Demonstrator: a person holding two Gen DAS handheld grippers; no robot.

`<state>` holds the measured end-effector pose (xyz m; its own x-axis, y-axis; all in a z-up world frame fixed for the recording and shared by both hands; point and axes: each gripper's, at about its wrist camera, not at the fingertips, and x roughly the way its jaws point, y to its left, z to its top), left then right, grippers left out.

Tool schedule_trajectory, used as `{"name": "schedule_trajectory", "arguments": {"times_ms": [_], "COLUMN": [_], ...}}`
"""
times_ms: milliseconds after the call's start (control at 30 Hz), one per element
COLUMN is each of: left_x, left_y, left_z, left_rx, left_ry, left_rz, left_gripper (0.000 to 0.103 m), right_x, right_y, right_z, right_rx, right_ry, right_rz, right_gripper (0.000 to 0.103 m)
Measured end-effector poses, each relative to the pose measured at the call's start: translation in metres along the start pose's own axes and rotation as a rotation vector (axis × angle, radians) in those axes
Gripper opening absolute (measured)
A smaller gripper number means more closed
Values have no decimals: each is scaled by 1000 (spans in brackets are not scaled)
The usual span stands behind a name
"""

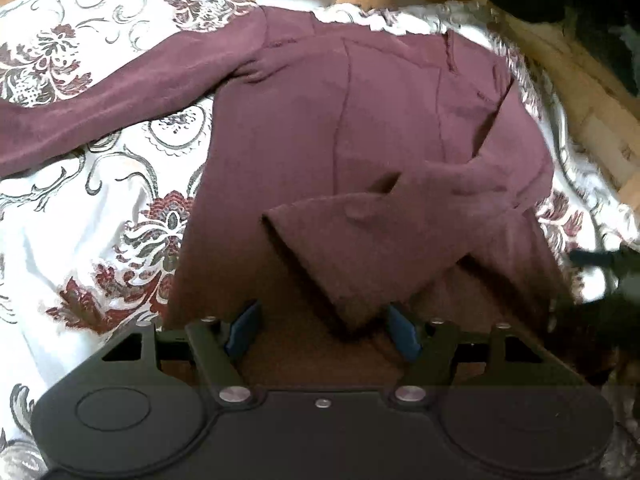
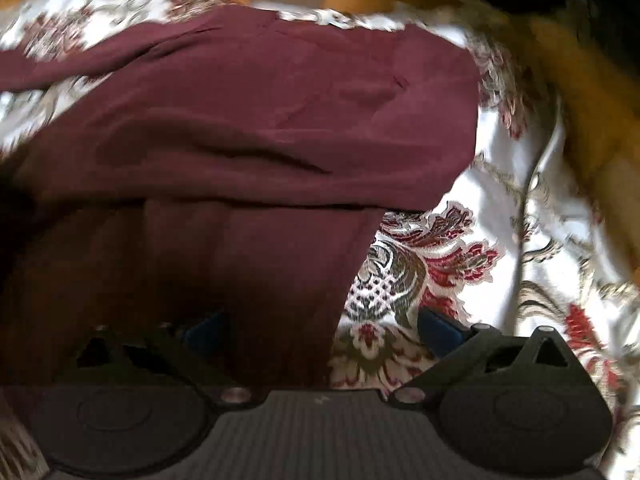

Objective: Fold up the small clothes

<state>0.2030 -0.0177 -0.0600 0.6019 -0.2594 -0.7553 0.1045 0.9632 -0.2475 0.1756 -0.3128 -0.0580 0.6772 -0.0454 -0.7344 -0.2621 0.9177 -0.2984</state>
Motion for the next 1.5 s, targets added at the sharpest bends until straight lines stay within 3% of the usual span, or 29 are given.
{"name": "schedule_trajectory", "arguments": {"times_ms": [100,200,267,333,400,500,600,667,733,833,900,933,1000,1033,1167,1300,1367,1433,1467,1500], "left_x": [-13,-21,-13,1,14,21,11,-2,-12,-10,-10,-11,-17,-21,-27,-27,-29,-30,-29,-29], "left_y": [6,13,15,18,22,21,15,18,23,33,41,44,47,46,46,58,60,60,61,62], "left_z": [1,9,19,27,30,24,15,9,0,-5,-9,-10,-12,-13,-21,-27,-30,-31,-31,-30], "left_rx": [-32,-56,-63,-74,-119,-135,-87,-130,-159,-169,-240,-271,-286,-274,-244,-276,-258,-255,-264,-275], "left_ry": [-77,-177,-190,-168,-106,-95,-149,-181,-186,-92,-76,-84,-113,-128,-127,-84,-77,-75,-73,-71], "left_rz": [-33,-26,-12,8,-2,-24,33,48,71,32,32,15,10,32,95,109,100,74,59,64], "left_gripper": [76,78,77,63,9,3,1,1,1,7,30,34,64,69,72,72,65,40,18,12], "right_x": [-10,-22,-28,-31,-29,-24,-35,-44,-48,-42,-40,-41,-45,-48,-53,-59,-58,-55,-53,-52], "right_y": [-4,-15,-21,-22,-21,-25,-20,-10,1,13,21,25,34,38,42,37,44,54,60,66], "right_z": [0,5,7,7,6,5,7,10,11,10,9,8,7,7,3,5,7,8,10,9], "right_rx": [34,112,162,197,215,248,234,178,130,93,73,48,-22,-59,-138,-136,-134,-143,-155,-176], "right_ry": [-5,-88,-138,-161,-153,-174,-252,-293,-290,-211,-162,-144,-126,-113,-62,-76,-71,-66,-67,-68], "right_rz": [7,17,42,75,110,181,279,319,356,453,518,542,559,568,591,611,637,660,659,648], "right_gripper": [102,102,102,102,102,102,102,102,98,91,88,88,88,87,82,72,62,62,62,62]}}
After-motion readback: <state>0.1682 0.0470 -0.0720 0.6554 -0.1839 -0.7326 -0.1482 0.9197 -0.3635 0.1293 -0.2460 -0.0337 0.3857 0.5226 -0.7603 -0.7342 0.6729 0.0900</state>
